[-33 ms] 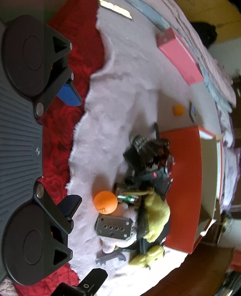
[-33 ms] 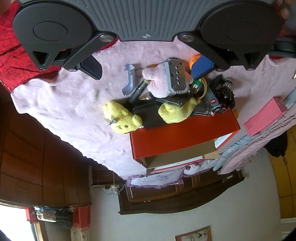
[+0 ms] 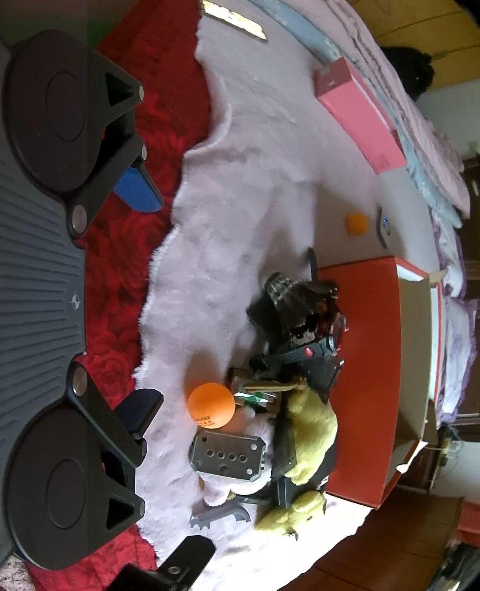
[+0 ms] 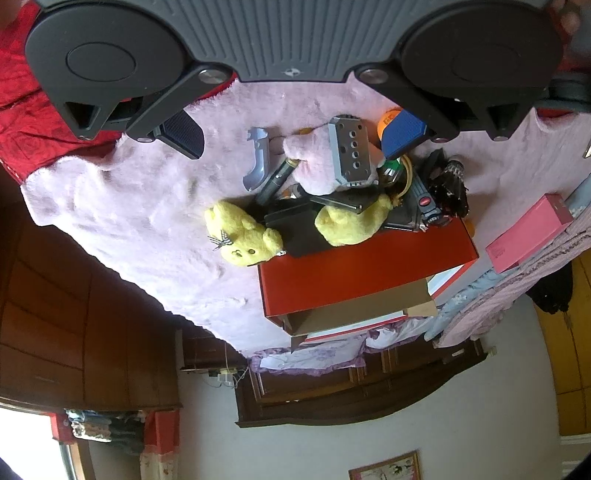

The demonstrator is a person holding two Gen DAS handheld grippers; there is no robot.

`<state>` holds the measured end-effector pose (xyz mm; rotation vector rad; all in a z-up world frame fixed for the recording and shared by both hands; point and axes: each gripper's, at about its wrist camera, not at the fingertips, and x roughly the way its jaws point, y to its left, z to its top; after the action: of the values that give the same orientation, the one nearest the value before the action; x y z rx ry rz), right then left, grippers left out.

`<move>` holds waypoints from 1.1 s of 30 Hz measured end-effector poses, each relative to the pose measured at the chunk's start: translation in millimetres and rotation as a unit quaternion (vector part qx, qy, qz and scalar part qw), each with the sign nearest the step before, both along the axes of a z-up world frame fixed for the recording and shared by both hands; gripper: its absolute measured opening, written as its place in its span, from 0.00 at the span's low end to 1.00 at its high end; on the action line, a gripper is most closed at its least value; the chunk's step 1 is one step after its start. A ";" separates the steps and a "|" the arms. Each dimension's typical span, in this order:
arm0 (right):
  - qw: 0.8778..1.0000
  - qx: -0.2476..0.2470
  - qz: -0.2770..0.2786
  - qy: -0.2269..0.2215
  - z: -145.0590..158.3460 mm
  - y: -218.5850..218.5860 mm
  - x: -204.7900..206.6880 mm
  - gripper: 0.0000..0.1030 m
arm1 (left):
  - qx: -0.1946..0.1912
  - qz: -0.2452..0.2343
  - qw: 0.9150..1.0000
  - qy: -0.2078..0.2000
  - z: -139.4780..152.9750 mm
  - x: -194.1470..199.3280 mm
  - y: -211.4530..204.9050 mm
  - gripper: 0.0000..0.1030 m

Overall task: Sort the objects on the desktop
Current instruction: 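Move both grippers over the cluttered toy pile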

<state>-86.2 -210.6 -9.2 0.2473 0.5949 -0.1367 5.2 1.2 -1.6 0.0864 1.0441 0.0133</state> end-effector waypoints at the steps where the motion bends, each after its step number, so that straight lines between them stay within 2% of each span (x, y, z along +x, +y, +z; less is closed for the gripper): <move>1: 1.000 0.000 0.000 -0.001 -0.3 0.3 0.0 1.00 | -0.008 -0.009 1.000 0.006 -1.2 4.1 1.0 1.00; 4: 1.000 -0.002 0.000 -0.002 -1.4 1.2 0.0 1.00 | -0.033 -0.036 0.999 0.019 -4.4 13.7 5.7 1.00; 5: 1.000 -0.002 -0.001 -0.003 -1.7 1.5 0.0 1.00 | -0.044 -0.041 0.998 0.006 -3.3 9.1 11.6 1.00; 8: 1.000 -0.003 -0.001 -0.004 -2.7 2.3 0.1 1.00 | -0.040 -0.070 0.996 -0.042 3.9 2.7 15.7 1.00; 9: 1.000 -0.003 -0.001 -0.005 -3.1 2.6 0.1 1.00 | -0.039 -0.077 0.995 -0.047 5.2 3.2 16.9 1.00; 11: 1.000 -0.004 -0.001 -0.006 -3.7 3.2 0.1 1.00 | -0.042 -0.073 0.995 -0.050 4.7 -1.5 20.4 1.00; 16: 1.000 -0.006 -0.002 -0.008 -5.4 4.7 0.2 1.00 | -0.049 -0.050 0.997 -0.023 1.9 12.7 25.2 0.99; 19: 1.000 -0.007 -0.002 -0.010 -6.5 5.5 0.2 1.00 | -0.062 -0.038 0.997 -0.030 -0.3 10.0 26.1 0.99; 23: 1.000 -0.011 -0.002 -0.008 -7.7 7.8 -0.7 1.00 | -0.034 -0.032 0.998 -0.052 -0.4 3.3 12.6 0.99; 27: 1.000 -0.028 -0.006 -0.002 -8.9 12.4 1.4 1.00 | -0.006 -0.035 0.998 -0.047 -2.0 5.2 7.3 0.99; 33: 0.999 -0.051 0.007 -0.004 -8.0 20.0 -1.2 1.00 | -0.020 -0.027 0.998 -0.043 -2.9 4.5 11.2 1.00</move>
<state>-87.4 -190.7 -17.2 0.1452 0.5809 -0.1522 9.7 12.4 -4.5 0.0774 0.9550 -0.0534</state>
